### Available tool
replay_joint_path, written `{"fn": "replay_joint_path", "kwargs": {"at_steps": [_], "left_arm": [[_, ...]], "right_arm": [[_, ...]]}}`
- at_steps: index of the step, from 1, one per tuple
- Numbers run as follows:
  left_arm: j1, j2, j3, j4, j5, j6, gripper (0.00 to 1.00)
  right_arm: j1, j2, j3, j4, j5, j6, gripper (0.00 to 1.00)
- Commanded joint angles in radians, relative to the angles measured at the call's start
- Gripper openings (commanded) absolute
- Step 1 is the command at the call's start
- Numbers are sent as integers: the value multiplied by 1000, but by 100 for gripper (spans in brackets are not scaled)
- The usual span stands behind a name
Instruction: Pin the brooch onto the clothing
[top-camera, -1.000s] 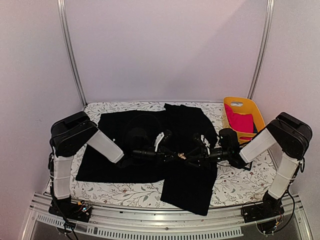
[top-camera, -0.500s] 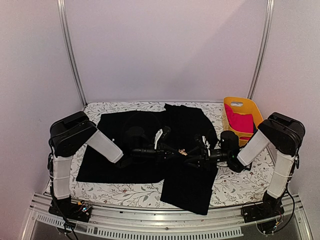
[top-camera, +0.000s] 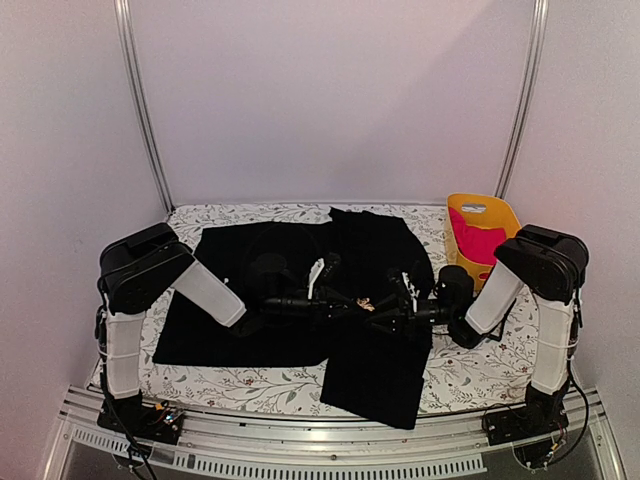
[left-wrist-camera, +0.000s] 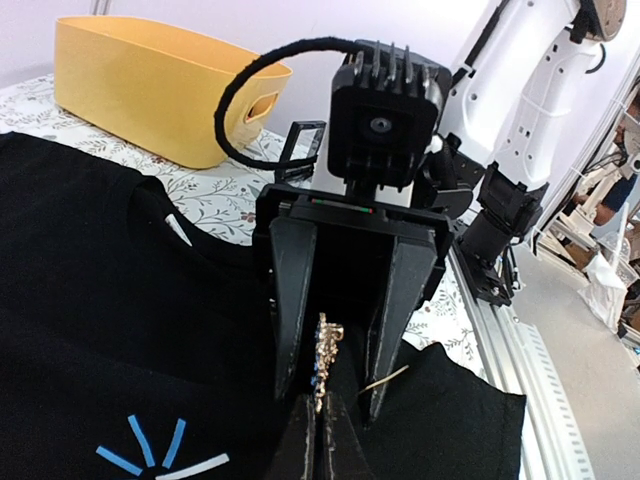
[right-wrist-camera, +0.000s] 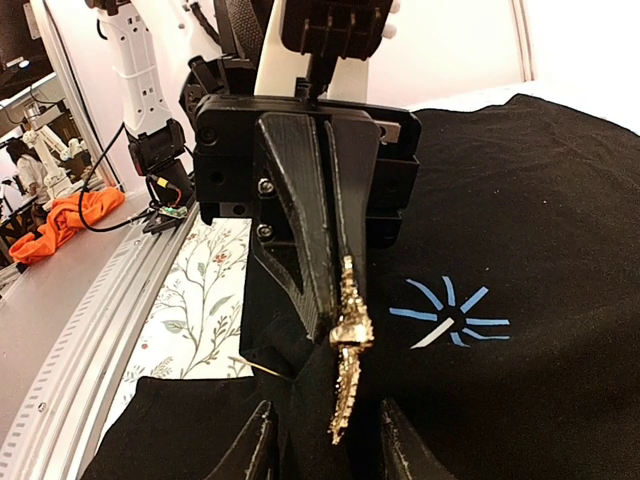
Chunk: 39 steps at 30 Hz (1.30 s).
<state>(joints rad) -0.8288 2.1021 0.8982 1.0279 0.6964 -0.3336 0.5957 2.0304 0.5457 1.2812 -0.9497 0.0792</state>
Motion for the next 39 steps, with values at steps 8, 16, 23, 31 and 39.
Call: {"fn": "replay_joint_path", "kwargs": {"at_steps": [8,16,23,31,39], "left_arm": [[4,2,-5,45,29,28,0],[2,4,-3,35,40,40,0],[-2,-10,-19,-5,34,114,0],[-14,-19,-39,-2,21,169,0],[-18,-25,-35,-2,32,183,0]], "right_arm": [[12,34,42,78,-29,47,30],[10,47,57,109,-54,87,14],[4,69,91,102,-78,167,14],[-3,84,109,97,-96,246,15],[-5,95,115,84,-106,253,10]]}}
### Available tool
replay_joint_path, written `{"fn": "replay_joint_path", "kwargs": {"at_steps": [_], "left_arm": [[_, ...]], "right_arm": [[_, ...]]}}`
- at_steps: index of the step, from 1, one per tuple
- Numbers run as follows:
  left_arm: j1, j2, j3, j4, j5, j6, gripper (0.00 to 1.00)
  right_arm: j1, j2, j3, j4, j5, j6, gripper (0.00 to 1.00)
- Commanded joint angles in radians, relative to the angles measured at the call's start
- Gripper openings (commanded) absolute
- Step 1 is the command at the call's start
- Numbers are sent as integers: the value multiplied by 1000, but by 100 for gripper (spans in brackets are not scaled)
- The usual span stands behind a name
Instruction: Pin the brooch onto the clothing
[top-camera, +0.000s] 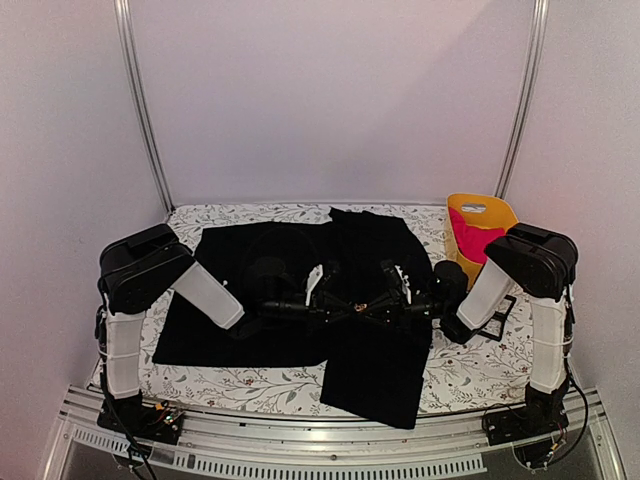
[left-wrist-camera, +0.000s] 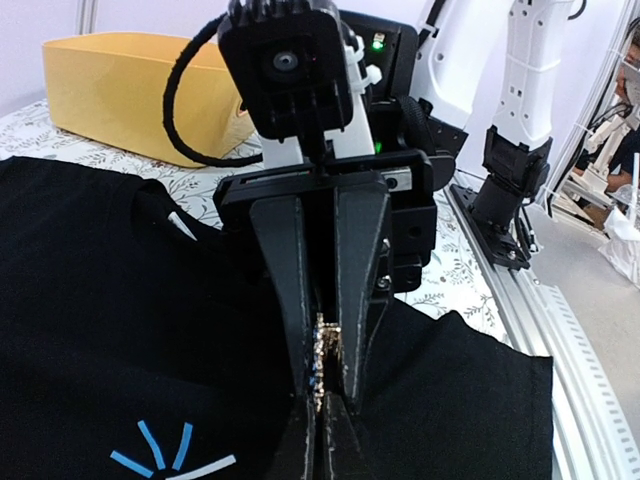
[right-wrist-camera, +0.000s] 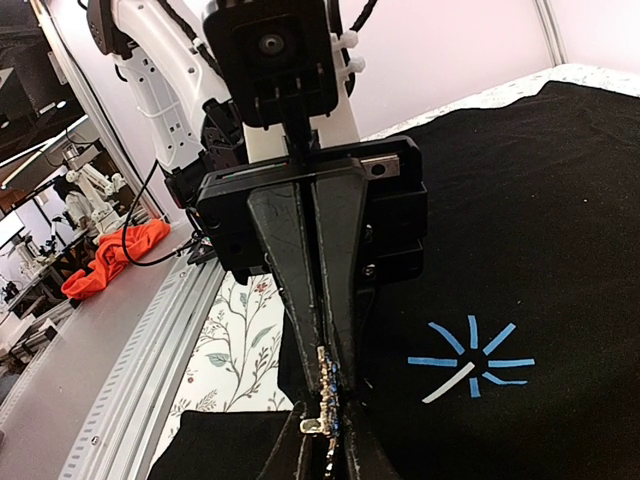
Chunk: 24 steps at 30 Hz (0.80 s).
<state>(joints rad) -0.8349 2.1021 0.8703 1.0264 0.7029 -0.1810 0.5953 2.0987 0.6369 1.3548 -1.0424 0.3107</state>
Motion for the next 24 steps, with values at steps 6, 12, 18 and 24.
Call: {"fn": "replay_joint_path", "kwargs": {"at_steps": [6,12,18,24], "left_arm": [[-17,-37,-8,-8,15,60,0],[-19,-43,-13,-5,11,64,0],[-17,-45,-22,6,-2,61,0],[-17,-44,-18,-3,-12,63,0]], "right_arm": [[-10,25,22,-5,6,28,4],[-23,25,44,-86,10,40,3],[-23,1,12,-78,9,-2,7],[-23,-13,-14,-13,-16,-1,21]]}}
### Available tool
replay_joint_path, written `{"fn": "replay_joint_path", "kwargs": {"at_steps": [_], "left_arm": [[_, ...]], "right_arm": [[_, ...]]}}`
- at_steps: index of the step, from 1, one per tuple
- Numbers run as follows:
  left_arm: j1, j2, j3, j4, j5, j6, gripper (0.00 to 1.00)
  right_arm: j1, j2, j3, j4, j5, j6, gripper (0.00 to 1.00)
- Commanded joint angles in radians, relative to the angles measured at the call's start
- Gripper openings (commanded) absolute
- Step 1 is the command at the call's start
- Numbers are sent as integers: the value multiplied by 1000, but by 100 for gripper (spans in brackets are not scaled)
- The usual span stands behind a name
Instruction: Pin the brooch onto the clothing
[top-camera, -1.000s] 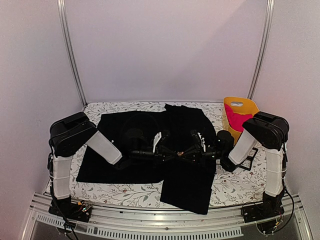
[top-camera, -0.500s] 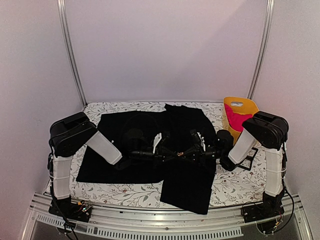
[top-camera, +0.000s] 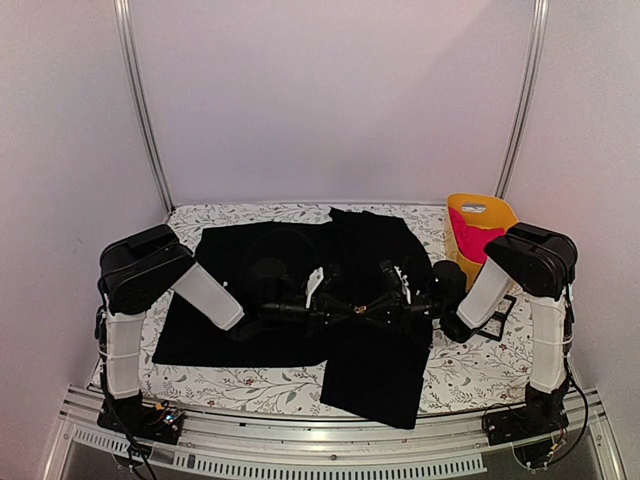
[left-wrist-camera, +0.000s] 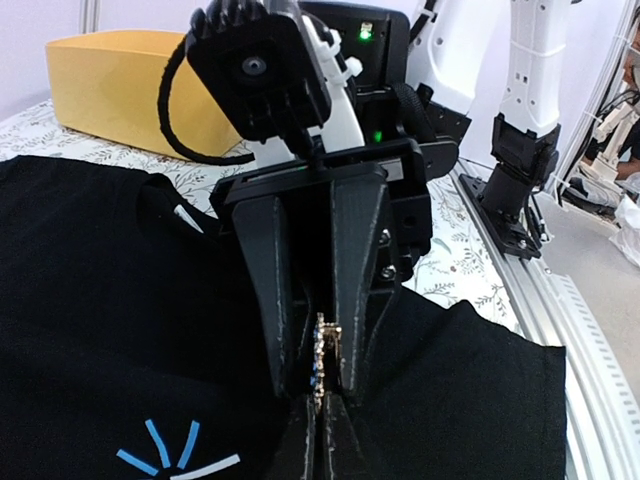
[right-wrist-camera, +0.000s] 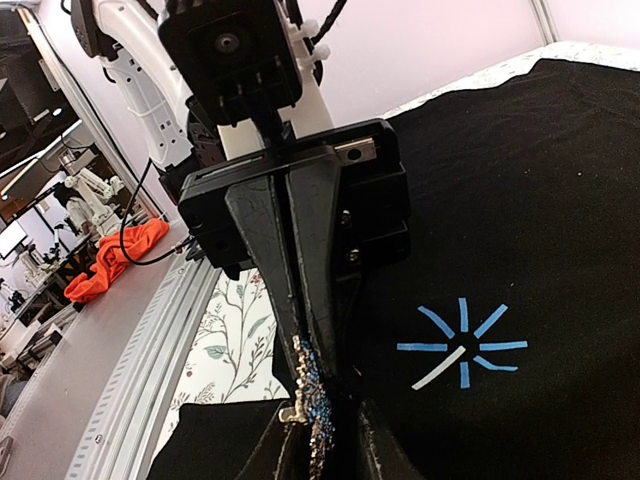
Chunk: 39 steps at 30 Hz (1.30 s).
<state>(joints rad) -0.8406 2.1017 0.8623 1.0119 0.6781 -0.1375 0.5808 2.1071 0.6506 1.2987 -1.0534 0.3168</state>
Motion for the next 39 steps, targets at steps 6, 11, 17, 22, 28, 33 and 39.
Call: {"fn": "replay_joint_path", "kwargs": {"at_steps": [6,11,17,22,28,33,39], "left_arm": [[-11,-49,-11,-18,-6,47,0],[-16,-61,-10,-66,-59,116,0],[-50,-78,-22,-125,-182,257,0],[-97,-88,-31,-168,-308,420,0],[-148,-79,-34,-187,-457,566,1],[-186,-72,-38,-182,-547,658,6],[-227,-72,-49,-173,-594,723,16]], "right_arm": [[-9,-41,-51,63,-25,-12,29],[-28,-101,-73,12,-21,-37,34],[-55,-263,-73,-299,113,-108,38],[-55,-377,-20,-652,396,-133,39],[-55,-499,-9,-928,707,-89,40],[-43,-549,11,-1114,855,-34,39],[-19,-508,68,-1268,983,-32,38]]}}
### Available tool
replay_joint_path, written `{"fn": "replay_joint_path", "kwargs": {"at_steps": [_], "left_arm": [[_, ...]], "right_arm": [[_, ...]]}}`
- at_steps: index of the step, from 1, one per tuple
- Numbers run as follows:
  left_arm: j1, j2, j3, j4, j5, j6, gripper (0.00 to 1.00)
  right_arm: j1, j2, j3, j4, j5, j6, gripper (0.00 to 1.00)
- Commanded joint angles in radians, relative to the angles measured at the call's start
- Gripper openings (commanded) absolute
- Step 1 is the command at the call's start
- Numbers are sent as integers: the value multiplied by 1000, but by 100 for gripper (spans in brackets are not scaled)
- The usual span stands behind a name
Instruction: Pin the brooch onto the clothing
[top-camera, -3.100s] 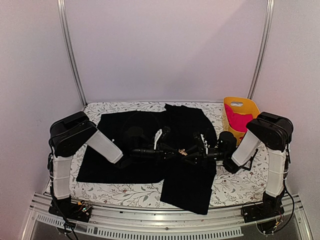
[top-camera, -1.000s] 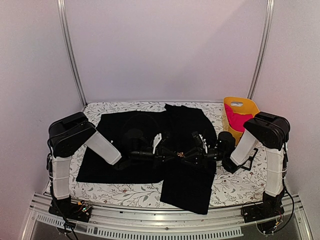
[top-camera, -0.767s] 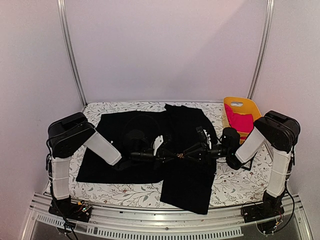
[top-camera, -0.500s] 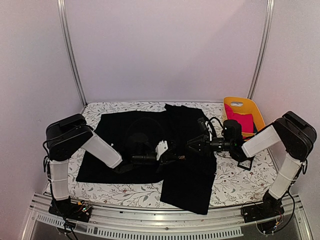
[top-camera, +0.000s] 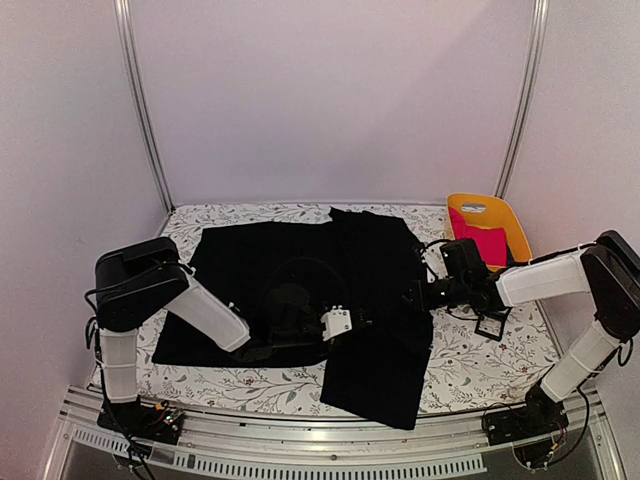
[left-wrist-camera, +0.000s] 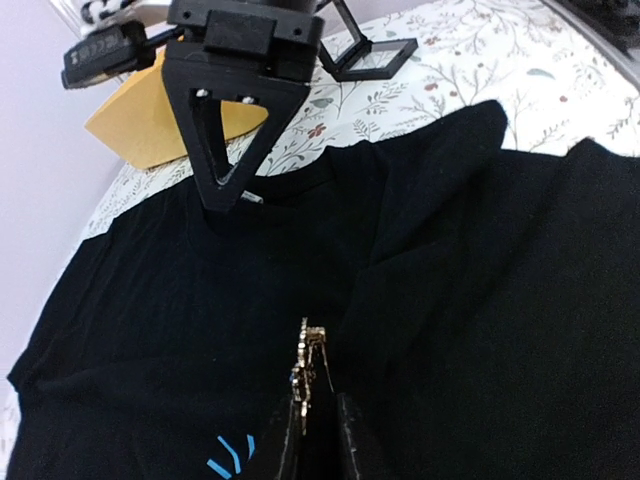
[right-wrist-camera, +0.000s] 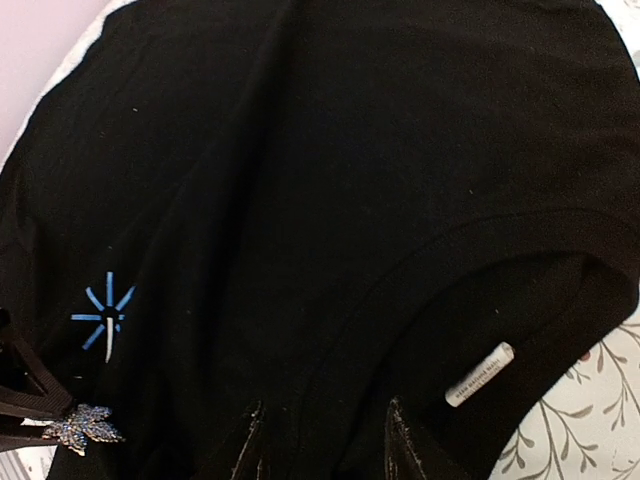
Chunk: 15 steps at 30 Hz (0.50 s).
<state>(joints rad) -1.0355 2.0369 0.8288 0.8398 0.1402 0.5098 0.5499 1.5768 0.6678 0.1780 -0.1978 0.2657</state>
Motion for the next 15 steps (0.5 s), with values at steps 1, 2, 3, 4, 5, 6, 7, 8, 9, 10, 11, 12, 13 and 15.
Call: {"fn": "replay_joint_path", "kwargs": {"at_steps": [1,2,3,4,5,6,7,8,9,10,11,12,13,15], "left_arm": [[-36,-7,-14,-9,-62,87,18],[-40,-7,-13,-18,-70,98,19],[-46,-6,-11,-28,-79,106,20],[-49,-8,-12,-37,-88,112,20],[-54,-11,-14,-42,-93,117,20],[-58,-15,-20,-44,-96,123,20],[-64,-20,-25,-43,-100,130,21],[-68,-24,-30,-44,-105,131,23],[-70,-28,-31,-47,-111,130,28],[-73,-33,-34,-51,-117,130,31],[-74,-40,-34,-58,-120,131,35],[-75,-48,-33,-66,-117,130,40],[-76,-54,-34,-71,-117,127,44],[-78,-69,-36,-83,-110,123,52]], "right_arm": [[12,41,62,-155,125,22,39],[12,65,72,-163,126,23,38],[11,78,82,-168,130,25,39],[11,93,90,-170,136,27,38],[12,103,96,-170,140,28,38],[12,115,101,-169,145,27,38],[12,119,105,-169,151,27,38],[12,126,111,-169,158,24,38],[11,134,118,-169,161,21,39],[10,142,127,-170,165,14,39],[8,156,138,-175,167,10,39],[5,169,149,-176,167,2,39],[1,188,159,-176,167,-2,39],[-12,214,177,-188,165,-6,39]]}}
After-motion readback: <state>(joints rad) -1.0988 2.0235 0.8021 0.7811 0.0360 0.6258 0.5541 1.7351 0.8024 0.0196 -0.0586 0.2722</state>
